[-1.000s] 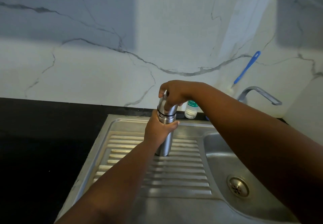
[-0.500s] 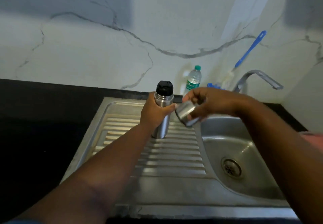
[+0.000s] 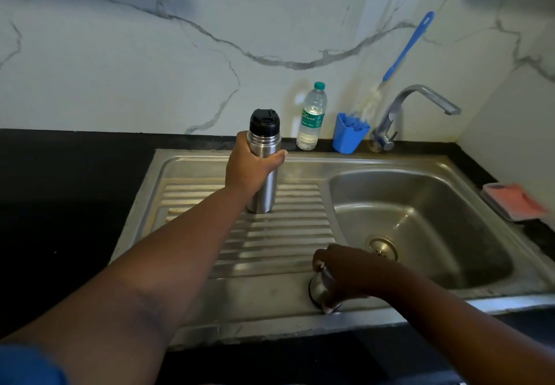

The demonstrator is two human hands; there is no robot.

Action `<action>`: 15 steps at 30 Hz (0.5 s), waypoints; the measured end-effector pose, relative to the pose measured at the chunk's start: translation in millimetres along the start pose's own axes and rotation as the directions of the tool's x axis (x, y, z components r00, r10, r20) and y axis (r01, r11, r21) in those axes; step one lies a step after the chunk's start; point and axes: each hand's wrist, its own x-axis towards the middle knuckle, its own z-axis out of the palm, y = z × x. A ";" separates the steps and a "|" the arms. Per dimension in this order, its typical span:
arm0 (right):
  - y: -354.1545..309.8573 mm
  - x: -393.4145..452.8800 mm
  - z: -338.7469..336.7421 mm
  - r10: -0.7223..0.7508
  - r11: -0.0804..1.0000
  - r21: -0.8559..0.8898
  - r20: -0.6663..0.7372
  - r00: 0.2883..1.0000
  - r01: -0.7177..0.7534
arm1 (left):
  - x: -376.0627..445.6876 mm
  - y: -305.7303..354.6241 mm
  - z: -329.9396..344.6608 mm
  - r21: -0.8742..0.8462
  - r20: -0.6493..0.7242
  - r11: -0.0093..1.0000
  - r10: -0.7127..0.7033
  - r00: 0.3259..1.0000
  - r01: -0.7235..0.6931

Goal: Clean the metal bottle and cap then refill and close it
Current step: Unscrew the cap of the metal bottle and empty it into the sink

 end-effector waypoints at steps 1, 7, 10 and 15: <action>-0.5 -1.7 -1.5 -0.004 1.000 0.019 -0.003 1.000 0.004 | 0.1 0.5 -0.6 0.000 0.004 1.000 0.000 1.000 0.000; -15.2 -1.0 -67.9 -0.015 0.982 0.177 -0.249 0.968 0.061 | 1.8 1.4 -4.2 -0.016 0.033 1.000 -0.005 0.999 0.006; -29.1 10.5 -121.3 -0.022 0.973 0.193 -0.479 0.877 0.129 | 2.5 0.0 -5.1 -0.011 0.036 1.000 -0.006 0.999 0.006; -53.7 40.5 -192.0 0.043 0.971 0.208 -0.644 0.764 0.121 | 6.6 -3.2 -6.6 -0.009 0.044 1.000 -0.020 0.999 0.020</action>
